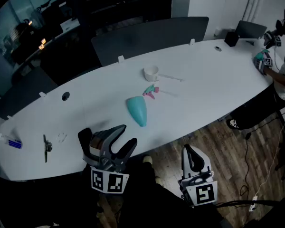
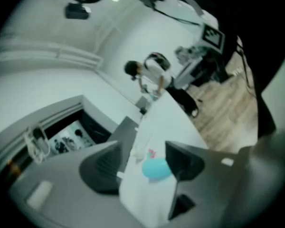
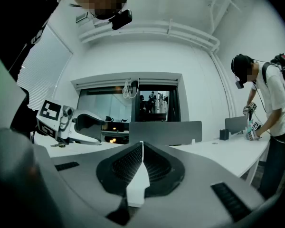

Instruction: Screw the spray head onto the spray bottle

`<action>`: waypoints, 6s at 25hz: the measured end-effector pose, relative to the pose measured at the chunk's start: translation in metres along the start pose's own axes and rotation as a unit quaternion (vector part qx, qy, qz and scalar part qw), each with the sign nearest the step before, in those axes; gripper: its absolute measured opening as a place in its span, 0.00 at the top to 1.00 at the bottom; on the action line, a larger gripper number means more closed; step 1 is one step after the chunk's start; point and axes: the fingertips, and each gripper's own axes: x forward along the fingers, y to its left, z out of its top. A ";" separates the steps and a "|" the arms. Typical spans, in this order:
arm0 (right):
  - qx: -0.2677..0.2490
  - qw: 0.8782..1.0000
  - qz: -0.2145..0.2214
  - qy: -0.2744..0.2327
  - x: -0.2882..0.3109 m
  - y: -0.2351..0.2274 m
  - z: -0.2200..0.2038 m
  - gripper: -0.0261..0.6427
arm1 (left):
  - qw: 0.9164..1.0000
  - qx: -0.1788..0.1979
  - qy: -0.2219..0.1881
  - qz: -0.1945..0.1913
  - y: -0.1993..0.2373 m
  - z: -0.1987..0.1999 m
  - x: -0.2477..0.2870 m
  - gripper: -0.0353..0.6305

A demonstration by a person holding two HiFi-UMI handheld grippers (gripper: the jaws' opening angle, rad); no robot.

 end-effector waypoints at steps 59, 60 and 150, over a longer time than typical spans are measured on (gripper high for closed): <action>-0.020 0.996 0.048 0.068 0.200 -0.054 -0.005 0.94 | 0.893 -0.444 -0.064 0.041 0.040 -0.130 0.223 0.15; -0.022 0.996 0.050 0.070 0.201 -0.053 -0.006 0.94 | 0.894 -0.439 -0.061 0.058 0.037 -0.130 0.222 0.15; -0.262 0.610 0.306 0.683 0.346 -0.040 -0.205 0.79 | 0.887 -0.430 0.069 -0.154 -0.065 -0.136 0.214 0.32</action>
